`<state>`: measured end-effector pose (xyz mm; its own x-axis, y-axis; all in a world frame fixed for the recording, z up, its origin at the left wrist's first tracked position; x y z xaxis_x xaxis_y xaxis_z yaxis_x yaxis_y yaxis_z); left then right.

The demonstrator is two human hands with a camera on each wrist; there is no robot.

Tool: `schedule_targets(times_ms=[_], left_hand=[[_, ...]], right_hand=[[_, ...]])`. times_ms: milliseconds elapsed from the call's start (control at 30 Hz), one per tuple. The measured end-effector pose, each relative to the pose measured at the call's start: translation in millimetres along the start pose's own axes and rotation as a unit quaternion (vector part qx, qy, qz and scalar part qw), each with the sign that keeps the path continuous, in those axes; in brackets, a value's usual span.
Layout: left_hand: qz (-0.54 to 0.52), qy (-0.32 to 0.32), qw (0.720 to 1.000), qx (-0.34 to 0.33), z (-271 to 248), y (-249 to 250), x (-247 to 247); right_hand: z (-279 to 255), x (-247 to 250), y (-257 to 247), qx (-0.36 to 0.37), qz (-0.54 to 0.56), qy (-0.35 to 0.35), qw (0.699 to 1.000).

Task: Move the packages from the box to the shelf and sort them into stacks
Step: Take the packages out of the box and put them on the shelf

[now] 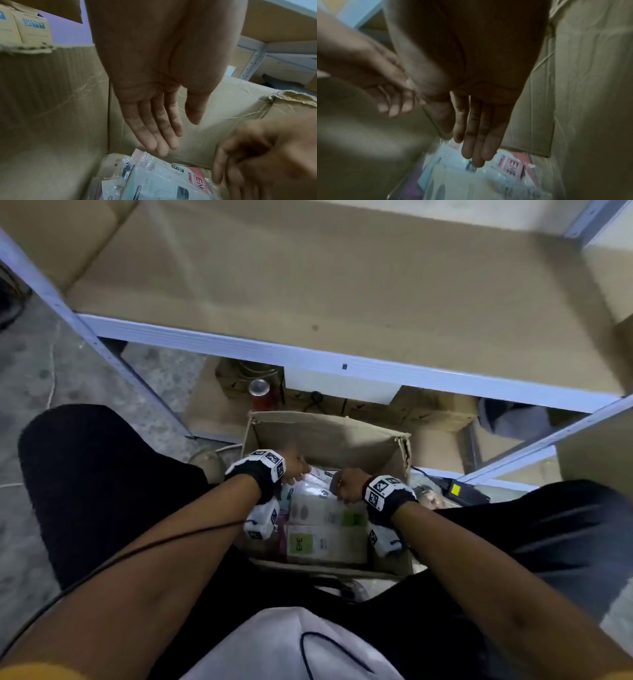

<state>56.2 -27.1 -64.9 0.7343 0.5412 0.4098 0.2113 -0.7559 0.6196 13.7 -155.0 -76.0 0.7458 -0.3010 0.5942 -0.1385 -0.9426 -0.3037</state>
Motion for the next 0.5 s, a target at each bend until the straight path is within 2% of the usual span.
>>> schedule_targets(times_ms=[133,267,500], left_hand=[[0.021,-0.01,1.0,0.013,14.7,-7.4,1.5],[0.057,-0.021,0.998,0.008,25.7,-17.7,4.0],[0.043,-0.019,0.999,-0.005,39.4,-36.1,-1.6]], right_hand=[[19.9,-36.5,4.0,-0.013,-0.072,-0.026,0.997],[41.3,-83.3,19.4,0.003,-0.146,-0.063,0.987],[56.2,-112.8,18.0,0.028,-0.195,-0.077,0.977]])
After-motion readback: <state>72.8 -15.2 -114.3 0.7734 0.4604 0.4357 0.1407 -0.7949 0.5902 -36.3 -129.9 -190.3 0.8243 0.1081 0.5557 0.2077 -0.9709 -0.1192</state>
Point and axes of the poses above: each hand's wrist, its own z-axis towards the middle knuckle, its own x-axis out of the back of the hand, y = z × x, the point moved 9 cm from there along z, towards the middle knuckle, and after that the axes turned 5 degrees about -x, right-handed, at the moved point
